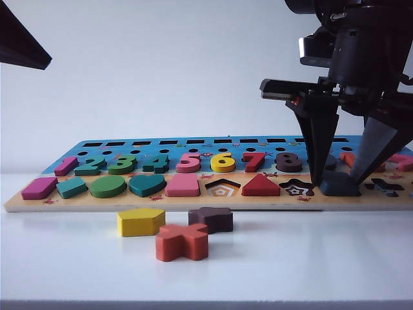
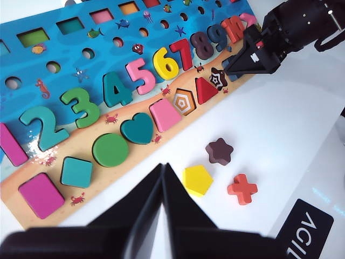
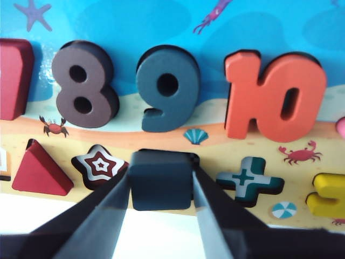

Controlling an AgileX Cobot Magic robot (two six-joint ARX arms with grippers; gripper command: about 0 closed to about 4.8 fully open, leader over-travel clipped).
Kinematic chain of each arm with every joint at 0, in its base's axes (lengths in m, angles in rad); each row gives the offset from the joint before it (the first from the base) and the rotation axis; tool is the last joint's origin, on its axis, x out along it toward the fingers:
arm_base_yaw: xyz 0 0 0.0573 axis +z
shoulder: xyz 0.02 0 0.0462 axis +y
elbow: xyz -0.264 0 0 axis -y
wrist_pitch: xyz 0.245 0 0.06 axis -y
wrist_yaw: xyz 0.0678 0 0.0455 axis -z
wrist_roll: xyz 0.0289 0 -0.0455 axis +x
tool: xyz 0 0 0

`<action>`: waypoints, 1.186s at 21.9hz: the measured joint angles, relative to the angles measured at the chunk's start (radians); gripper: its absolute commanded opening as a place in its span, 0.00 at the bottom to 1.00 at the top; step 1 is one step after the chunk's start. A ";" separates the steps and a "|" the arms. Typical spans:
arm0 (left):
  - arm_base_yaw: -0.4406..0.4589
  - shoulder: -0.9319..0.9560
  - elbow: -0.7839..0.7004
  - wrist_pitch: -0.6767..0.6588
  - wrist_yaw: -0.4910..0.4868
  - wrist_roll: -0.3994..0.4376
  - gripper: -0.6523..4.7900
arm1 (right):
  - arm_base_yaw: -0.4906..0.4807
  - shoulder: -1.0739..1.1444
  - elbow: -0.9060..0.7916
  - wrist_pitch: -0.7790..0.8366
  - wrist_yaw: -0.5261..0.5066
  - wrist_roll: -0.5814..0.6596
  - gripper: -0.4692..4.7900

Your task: Insert the cube into the slot.

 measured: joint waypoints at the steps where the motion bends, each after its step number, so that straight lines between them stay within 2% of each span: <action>1: 0.000 0.000 0.000 0.000 0.000 0.000 0.14 | 0.000 -0.001 0.000 -0.001 0.011 -0.002 0.55; 9: 0.000 0.000 0.000 0.000 0.000 0.000 0.14 | 0.000 -0.039 -0.001 -0.011 0.085 -0.022 0.59; 26: 0.000 0.000 0.000 0.000 0.000 0.000 0.14 | 0.000 -0.043 -0.001 -0.012 0.064 -0.023 0.61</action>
